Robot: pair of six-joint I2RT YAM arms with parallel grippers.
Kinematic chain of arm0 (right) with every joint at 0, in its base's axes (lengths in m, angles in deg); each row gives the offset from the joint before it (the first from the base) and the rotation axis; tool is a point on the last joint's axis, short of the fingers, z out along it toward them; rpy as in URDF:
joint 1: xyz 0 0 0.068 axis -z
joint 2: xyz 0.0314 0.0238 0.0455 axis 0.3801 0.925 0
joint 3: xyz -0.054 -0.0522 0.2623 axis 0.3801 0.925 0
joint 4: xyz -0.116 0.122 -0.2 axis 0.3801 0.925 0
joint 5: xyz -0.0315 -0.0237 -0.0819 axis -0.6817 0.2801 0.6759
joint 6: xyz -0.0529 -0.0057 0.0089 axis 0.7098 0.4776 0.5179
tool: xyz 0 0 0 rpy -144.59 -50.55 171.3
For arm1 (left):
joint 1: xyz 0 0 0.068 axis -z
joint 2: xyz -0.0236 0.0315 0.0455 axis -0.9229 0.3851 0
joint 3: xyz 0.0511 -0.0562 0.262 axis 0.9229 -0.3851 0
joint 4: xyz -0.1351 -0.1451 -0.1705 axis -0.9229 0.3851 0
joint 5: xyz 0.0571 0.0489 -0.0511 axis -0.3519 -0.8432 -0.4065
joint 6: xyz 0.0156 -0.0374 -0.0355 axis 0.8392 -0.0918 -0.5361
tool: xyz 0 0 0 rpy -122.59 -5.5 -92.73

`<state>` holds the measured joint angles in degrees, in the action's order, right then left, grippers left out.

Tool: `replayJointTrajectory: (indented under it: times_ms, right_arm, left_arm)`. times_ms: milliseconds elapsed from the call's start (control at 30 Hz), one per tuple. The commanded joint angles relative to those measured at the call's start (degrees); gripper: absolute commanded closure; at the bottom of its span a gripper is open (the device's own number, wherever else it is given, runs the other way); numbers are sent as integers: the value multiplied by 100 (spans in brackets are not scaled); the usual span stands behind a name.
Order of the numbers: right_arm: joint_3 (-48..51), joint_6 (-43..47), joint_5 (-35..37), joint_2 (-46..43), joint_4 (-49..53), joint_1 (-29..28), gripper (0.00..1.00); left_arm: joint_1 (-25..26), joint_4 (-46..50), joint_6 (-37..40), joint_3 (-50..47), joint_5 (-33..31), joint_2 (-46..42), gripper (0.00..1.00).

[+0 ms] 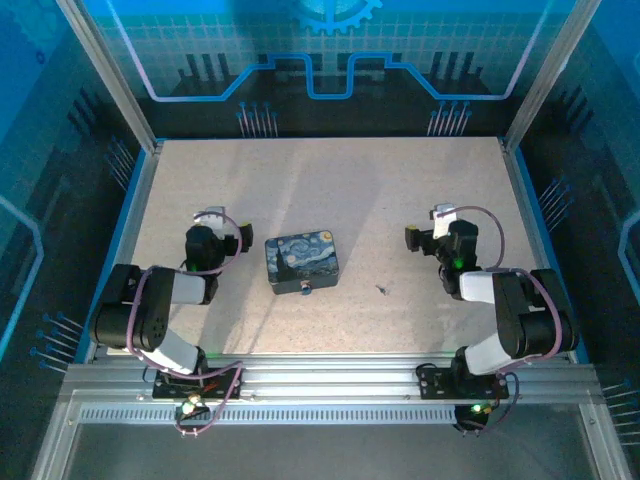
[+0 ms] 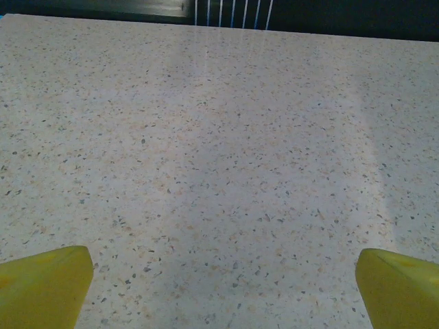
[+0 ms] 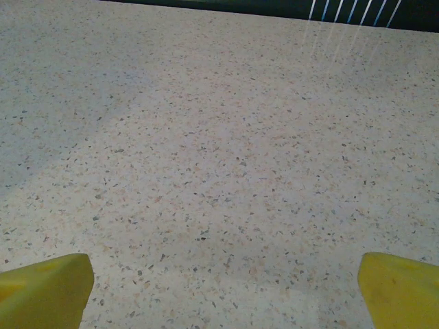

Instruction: Unlock a padlock with a key

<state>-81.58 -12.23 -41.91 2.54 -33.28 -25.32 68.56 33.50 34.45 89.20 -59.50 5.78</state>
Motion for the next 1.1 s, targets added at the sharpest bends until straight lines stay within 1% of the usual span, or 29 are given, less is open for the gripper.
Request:
replayJointTrajectory:
  times_ms: [0,933,1067]
  right_arm:
    - [-127,45,-70,14,-68,-14,0]
    - [-128,31,-86,14,-67,-9,0]
    - [-122,35,-89,14,-75,-1,0]
  left_arm:
    - [-51,-91,183,99,212,10,1]
    - [-51,-85,174,102,208,9,1]
    - [-64,-49,130,118,102,9,1]
